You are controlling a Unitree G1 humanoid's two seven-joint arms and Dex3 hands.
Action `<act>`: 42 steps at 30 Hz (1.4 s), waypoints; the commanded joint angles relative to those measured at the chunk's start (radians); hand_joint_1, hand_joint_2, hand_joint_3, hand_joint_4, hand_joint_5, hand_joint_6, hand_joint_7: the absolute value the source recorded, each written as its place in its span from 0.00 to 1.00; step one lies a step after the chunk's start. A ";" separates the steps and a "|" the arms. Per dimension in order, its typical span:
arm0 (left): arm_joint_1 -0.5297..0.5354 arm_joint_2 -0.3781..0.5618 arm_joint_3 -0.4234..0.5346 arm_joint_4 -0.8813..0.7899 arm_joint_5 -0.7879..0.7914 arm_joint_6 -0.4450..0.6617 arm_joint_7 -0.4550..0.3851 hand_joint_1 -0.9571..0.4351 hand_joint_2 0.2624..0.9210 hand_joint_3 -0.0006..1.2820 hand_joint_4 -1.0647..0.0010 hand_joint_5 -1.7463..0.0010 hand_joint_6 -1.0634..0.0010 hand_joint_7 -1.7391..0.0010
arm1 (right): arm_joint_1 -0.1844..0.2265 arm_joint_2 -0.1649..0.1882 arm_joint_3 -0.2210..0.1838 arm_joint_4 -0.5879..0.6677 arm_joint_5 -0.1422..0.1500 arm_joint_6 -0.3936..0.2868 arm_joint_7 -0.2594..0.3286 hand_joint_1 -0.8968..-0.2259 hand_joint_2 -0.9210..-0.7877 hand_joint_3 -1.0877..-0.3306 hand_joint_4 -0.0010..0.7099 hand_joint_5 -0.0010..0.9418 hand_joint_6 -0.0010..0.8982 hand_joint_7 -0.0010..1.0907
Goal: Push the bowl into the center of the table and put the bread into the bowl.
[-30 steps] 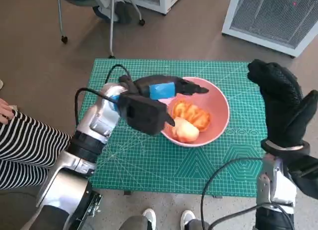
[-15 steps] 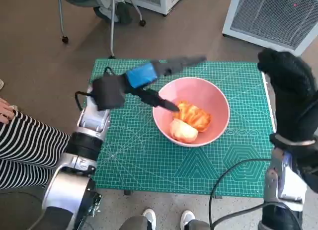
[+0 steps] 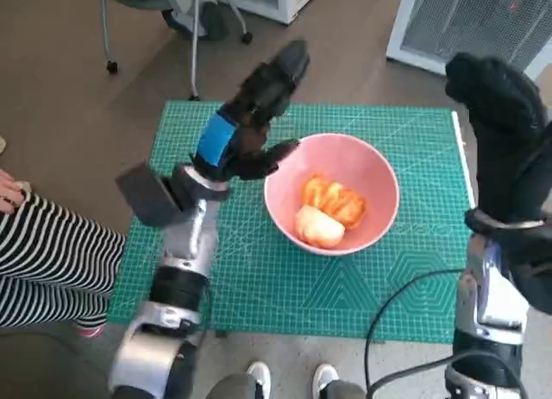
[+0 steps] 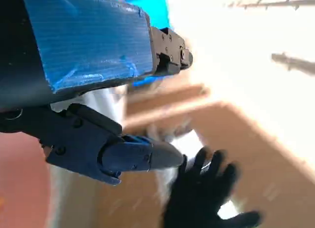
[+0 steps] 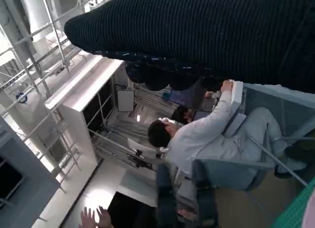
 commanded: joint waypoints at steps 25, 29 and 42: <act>0.050 -0.006 0.014 0.029 -0.037 -0.155 -0.005 0.18 1.00 0.50 1.00 1.00 0.97 1.00 | -0.034 0.028 0.031 0.187 0.003 -0.093 0.040 0.28 0.00 0.49 0.22 0.00 0.08 0.37; 0.049 -0.006 0.019 0.041 -0.048 -0.158 -0.016 0.18 1.00 0.50 1.00 1.00 0.97 1.00 | -0.032 0.033 0.034 0.189 0.002 -0.097 0.038 0.29 0.00 0.50 0.23 0.00 0.09 0.37; 0.059 -0.004 0.030 0.033 -0.087 -0.142 -0.059 0.19 1.00 0.46 1.00 1.00 0.97 1.00 | -0.031 0.042 0.050 0.200 -0.014 -0.110 0.032 0.30 0.00 0.51 0.23 0.00 0.10 0.37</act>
